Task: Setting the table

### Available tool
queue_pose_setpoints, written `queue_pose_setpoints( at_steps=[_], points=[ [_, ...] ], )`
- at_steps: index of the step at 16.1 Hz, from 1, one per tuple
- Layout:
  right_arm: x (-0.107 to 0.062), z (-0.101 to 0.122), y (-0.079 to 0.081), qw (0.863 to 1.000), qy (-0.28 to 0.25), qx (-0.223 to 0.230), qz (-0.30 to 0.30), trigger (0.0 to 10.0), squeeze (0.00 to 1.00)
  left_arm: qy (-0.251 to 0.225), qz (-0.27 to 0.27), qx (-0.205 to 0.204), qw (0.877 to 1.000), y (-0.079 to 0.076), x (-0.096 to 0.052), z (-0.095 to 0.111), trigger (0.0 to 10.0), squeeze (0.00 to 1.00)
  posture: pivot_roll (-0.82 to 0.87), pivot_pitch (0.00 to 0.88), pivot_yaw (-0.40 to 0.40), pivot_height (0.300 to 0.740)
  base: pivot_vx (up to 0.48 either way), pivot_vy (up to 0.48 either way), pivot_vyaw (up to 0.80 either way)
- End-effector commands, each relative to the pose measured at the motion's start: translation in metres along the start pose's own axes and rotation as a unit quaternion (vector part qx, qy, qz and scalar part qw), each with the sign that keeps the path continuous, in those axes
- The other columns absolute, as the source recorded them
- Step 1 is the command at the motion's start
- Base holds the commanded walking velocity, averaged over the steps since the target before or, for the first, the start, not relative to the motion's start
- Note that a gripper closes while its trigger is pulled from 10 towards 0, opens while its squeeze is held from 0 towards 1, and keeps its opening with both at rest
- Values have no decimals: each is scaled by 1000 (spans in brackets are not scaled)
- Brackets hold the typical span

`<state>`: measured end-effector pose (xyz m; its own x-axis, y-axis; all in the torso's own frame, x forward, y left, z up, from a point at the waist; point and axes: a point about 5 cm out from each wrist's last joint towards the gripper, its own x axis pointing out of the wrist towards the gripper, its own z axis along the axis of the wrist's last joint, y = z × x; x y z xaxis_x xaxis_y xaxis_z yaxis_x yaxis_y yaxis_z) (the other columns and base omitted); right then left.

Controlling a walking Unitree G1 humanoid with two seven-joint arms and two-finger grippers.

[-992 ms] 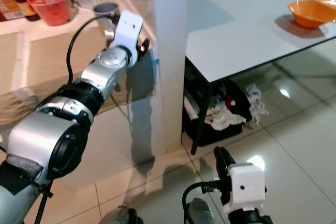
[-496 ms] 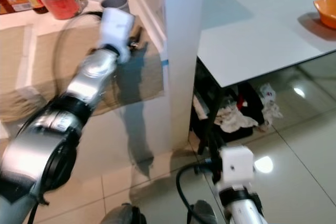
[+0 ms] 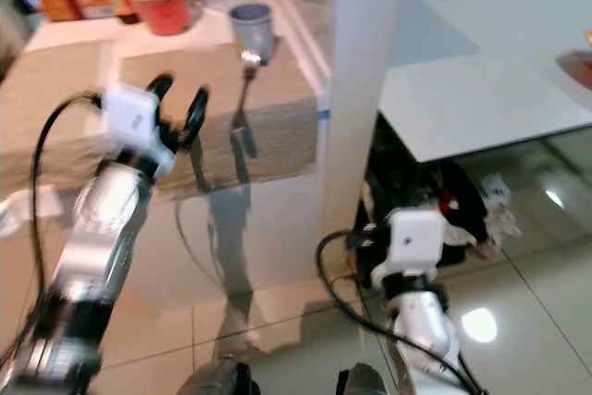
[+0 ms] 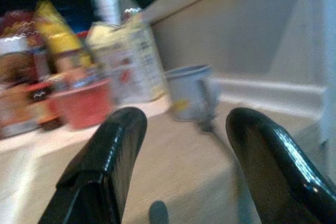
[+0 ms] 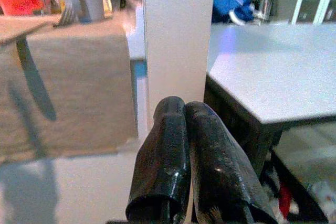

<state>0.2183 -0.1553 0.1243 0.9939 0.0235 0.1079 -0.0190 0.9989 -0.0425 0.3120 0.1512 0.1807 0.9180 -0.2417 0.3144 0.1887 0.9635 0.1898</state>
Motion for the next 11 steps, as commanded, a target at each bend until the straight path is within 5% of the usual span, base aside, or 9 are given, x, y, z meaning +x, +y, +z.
queue_pose_setpoints(
  at_steps=[1, 6, 11],
  points=[
    [2, -2, 0, 1000, -5, 1, -10, 10000, 0, 15, 16, 8, 1000, 3, -13, 0, 10000, 0, -10, 0, 78, 694, 0, 0, 0],
    [7, 0, 1, 1000, -19, 4, -12, 10000, 0, 75, 20, 36, 996, 0, -38, -17, 10000, 0, -7, 0, 72, 694, 0, 0, 0],
    [6, -1, -1, 1000, -20, -2, -11, 10000, 0, 90, 49, 31, 994, -5, -28, -15, 10000, 0, -16, 0, 59, 694, 126, 56, 0]
  ],
)
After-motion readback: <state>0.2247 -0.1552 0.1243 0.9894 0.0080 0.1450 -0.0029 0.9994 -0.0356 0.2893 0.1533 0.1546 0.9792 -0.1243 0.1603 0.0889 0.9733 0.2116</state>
